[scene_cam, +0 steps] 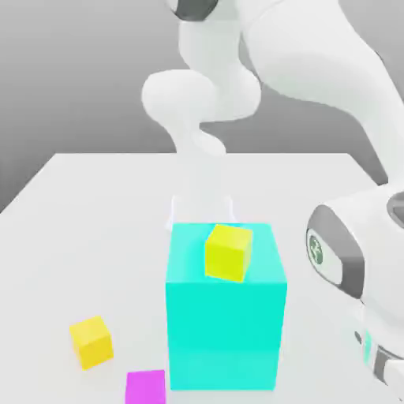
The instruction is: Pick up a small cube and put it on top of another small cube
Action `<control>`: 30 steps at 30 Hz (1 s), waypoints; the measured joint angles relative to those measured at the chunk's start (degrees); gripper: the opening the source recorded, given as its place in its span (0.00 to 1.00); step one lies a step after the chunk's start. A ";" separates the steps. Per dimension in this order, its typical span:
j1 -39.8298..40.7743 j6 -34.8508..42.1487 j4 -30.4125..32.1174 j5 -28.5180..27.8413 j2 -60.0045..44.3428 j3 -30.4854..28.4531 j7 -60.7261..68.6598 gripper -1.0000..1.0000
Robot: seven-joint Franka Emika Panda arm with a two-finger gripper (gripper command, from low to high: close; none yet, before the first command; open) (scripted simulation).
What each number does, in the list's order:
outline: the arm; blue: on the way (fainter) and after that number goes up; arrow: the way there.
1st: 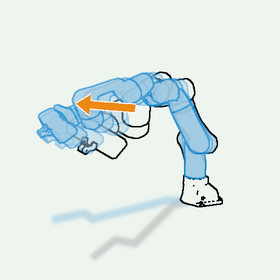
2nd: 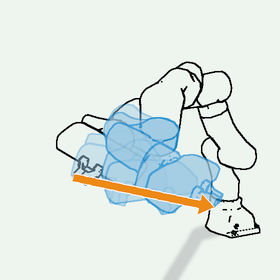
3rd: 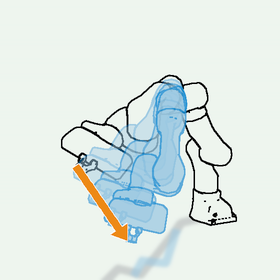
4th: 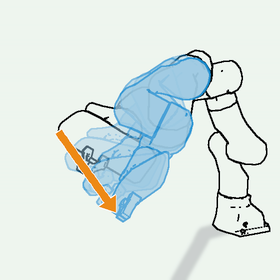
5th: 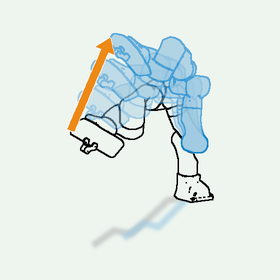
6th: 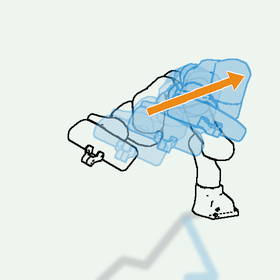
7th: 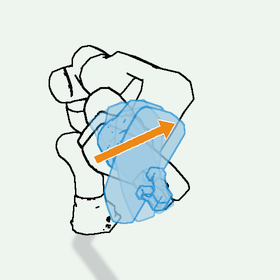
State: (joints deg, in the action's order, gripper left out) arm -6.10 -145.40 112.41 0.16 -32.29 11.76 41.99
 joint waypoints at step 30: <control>22.71 -7.07 22.47 -5.21 14.38 -4.42 43.87 1.00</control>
State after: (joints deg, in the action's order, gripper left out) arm 16.61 -152.46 134.88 -5.05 -17.91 7.34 85.86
